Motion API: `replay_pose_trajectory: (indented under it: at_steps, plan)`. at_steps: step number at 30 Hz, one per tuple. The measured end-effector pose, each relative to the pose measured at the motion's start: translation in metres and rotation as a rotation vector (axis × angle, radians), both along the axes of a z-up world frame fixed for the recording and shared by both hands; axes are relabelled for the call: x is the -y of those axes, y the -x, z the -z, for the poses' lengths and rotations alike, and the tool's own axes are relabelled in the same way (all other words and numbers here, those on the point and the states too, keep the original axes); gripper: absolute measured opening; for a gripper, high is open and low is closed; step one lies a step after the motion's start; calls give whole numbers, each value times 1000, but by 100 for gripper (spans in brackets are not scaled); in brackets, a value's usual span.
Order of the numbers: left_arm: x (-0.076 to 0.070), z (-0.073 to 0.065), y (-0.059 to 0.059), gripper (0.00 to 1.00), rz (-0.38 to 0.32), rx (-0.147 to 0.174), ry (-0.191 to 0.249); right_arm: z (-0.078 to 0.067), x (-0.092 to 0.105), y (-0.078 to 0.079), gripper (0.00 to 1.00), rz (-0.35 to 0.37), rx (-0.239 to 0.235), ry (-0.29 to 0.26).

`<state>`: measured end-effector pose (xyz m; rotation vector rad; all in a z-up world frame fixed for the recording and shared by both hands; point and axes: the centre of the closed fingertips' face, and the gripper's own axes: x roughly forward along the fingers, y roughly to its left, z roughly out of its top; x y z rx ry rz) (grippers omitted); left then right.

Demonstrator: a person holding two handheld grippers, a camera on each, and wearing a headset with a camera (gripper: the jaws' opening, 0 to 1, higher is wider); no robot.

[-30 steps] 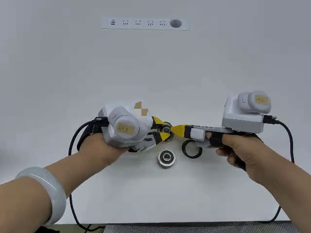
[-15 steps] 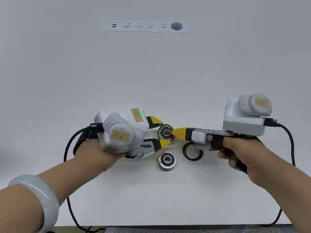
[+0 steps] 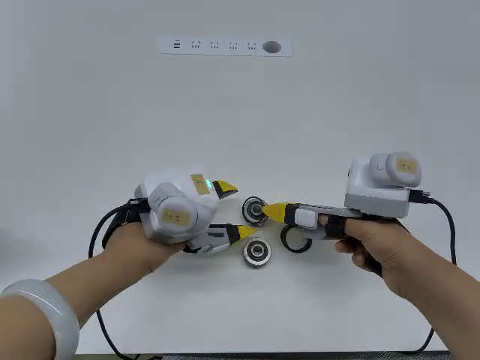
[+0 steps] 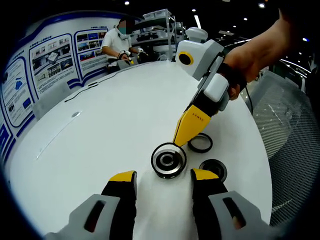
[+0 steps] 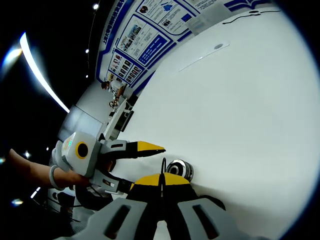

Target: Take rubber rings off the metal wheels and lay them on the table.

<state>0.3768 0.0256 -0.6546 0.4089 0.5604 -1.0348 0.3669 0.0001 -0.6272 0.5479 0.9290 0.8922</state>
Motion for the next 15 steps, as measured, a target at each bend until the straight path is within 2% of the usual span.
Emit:
replay_pose_trajectory:
  at_steps: [8,15]
  plan:
    - [-10,-3,3,45,-30,-1,4,-6,10,9,2,26,-6,-20]
    - [-22,0,12,45,-46,-10,-5,-5,33,22,2,80,-27,-22]
